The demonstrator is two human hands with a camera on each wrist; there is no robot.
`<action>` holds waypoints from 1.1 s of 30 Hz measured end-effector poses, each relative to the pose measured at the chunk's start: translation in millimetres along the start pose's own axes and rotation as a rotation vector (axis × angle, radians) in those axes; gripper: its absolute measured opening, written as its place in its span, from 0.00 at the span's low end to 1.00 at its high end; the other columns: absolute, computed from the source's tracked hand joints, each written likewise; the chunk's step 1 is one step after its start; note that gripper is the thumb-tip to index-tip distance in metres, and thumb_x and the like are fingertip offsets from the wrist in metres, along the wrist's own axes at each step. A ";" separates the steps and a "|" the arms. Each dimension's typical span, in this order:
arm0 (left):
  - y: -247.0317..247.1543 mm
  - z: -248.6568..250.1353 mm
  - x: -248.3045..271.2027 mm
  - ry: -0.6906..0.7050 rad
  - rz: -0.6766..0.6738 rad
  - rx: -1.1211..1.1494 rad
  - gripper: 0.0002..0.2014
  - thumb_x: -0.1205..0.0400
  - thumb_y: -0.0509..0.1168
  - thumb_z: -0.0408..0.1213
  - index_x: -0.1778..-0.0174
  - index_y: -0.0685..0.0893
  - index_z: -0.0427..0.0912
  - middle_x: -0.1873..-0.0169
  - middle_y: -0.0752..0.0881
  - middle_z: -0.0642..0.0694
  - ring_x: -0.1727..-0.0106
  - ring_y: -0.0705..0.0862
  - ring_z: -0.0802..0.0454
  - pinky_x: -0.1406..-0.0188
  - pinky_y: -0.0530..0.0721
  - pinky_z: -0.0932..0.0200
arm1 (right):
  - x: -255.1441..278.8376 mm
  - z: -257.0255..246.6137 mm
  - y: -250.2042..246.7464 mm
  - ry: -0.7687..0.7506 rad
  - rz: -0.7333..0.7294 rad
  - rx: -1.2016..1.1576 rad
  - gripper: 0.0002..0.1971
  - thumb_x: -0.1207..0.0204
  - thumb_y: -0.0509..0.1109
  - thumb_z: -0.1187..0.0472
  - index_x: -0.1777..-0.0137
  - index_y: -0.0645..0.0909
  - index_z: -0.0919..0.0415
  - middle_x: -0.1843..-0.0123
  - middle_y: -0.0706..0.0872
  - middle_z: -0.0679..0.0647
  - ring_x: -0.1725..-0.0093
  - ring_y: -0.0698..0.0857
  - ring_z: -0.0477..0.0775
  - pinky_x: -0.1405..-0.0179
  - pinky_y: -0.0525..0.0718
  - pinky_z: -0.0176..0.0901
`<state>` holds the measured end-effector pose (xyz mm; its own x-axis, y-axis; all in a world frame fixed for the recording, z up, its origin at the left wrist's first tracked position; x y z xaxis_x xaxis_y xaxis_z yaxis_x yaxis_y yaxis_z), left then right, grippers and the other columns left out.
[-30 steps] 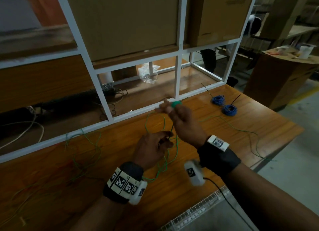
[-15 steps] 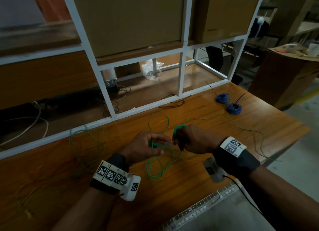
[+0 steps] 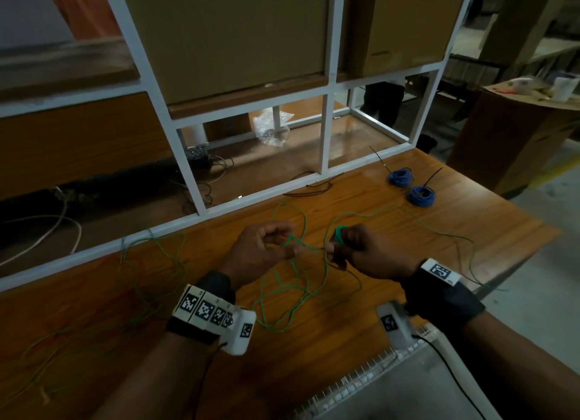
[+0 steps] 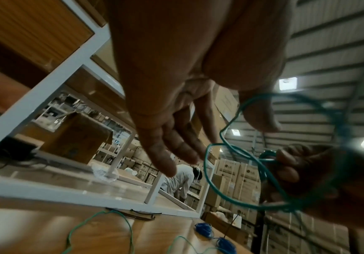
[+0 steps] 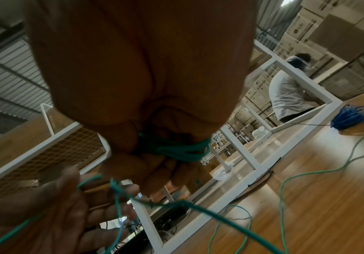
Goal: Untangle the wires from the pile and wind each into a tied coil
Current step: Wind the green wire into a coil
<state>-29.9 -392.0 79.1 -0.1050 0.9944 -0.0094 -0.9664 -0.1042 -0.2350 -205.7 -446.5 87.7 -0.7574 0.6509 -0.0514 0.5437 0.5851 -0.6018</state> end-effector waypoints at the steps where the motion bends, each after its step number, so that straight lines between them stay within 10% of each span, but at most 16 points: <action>1: -6.7 -4.7 -0.1 -0.024 0.059 0.084 0.26 0.32 0.81 0.51 0.39 0.87 0.50 0.47 0.90 0.52 0.44 0.87 0.57 0.51 0.87 0.60 | -0.1 0.4 -4.7 -0.018 0.059 0.013 0.19 0.12 0.68 0.53 0.64 0.84 0.61 0.65 0.89 0.54 0.64 0.88 0.51 0.58 0.87 0.61; 5: -27.1 -26.0 11.1 -0.183 0.277 0.214 0.30 0.26 0.64 0.73 0.40 0.86 0.54 0.48 0.91 0.48 0.48 0.86 0.48 0.56 0.86 0.50 | 2.3 2.3 -15.9 -0.064 0.240 0.089 0.20 0.12 0.68 0.49 0.67 0.82 0.53 0.68 0.87 0.50 0.68 0.86 0.48 0.65 0.85 0.60; 10: 40.4 -53.0 38.2 -0.629 -0.067 0.651 0.42 0.24 0.54 0.76 0.33 0.81 0.40 0.46 0.90 0.35 0.54 0.86 0.41 0.61 0.83 0.50 | 1.7 -3.5 -14.9 -0.093 0.345 0.101 0.20 0.13 0.70 0.54 0.69 0.82 0.56 0.70 0.86 0.46 0.68 0.85 0.45 0.66 0.83 0.58; 17: 7.5 -35.2 3.7 -0.488 0.121 0.786 0.17 0.22 0.70 0.57 0.59 0.81 0.46 0.78 0.72 0.53 0.79 0.71 0.56 0.76 0.71 0.61 | -3.5 1.0 -9.9 -0.157 0.337 0.185 0.21 0.15 0.68 0.45 0.70 0.81 0.51 0.68 0.87 0.46 0.66 0.87 0.47 0.68 0.85 0.58; 20: -32.8 -12.8 -4.2 -0.321 0.171 0.450 0.17 0.25 0.74 0.52 0.67 0.78 0.44 0.81 0.66 0.54 0.85 0.61 0.58 0.83 0.57 0.65 | -1.9 17.1 -16.9 -0.142 0.310 0.264 0.19 0.15 0.72 0.52 0.70 0.77 0.43 0.67 0.87 0.48 0.66 0.87 0.51 0.68 0.86 0.59; 23: -60.0 39.1 2.4 0.043 0.307 -0.186 0.15 0.28 0.81 0.44 0.74 0.85 0.41 0.83 0.76 0.54 0.82 0.70 0.60 0.81 0.69 0.64 | -3.6 35.6 -19.9 -0.075 0.304 0.349 0.17 0.15 0.72 0.53 0.67 0.83 0.55 0.67 0.87 0.51 0.68 0.85 0.53 0.70 0.84 0.54; 26: -34.7 77.0 17.5 0.430 0.160 -0.292 0.11 0.28 0.81 0.36 0.73 0.87 0.42 0.77 0.82 0.51 0.74 0.78 0.55 0.73 0.75 0.64 | -7.9 67.8 -39.0 0.128 0.363 0.297 0.16 0.13 0.69 0.55 0.63 0.85 0.58 0.67 0.86 0.51 0.68 0.85 0.53 0.68 0.80 0.48; 33: 42.3 21.5 23.1 0.430 -0.180 -1.095 0.15 0.25 0.68 0.55 0.74 0.85 0.52 0.52 0.80 0.57 0.45 0.74 0.54 0.37 0.67 0.42 | -2.9 80.0 -60.8 0.235 0.374 -0.011 0.17 0.11 0.67 0.55 0.60 0.87 0.60 0.65 0.91 0.52 0.65 0.88 0.48 0.61 0.84 0.46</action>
<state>-78.2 -373.7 89.8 0.3012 0.9387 -0.1678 -0.2226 -0.1019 -0.9696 -265.4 -522.7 60.7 -0.4058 0.9104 -0.0804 0.7695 0.2929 -0.5676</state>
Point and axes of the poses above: each hand's wrist, its own x-axis away from the middle knuckle, its own y-axis out of the palm, z = x × y, the point moved 10 cm from there along -x, towards the middle knuckle
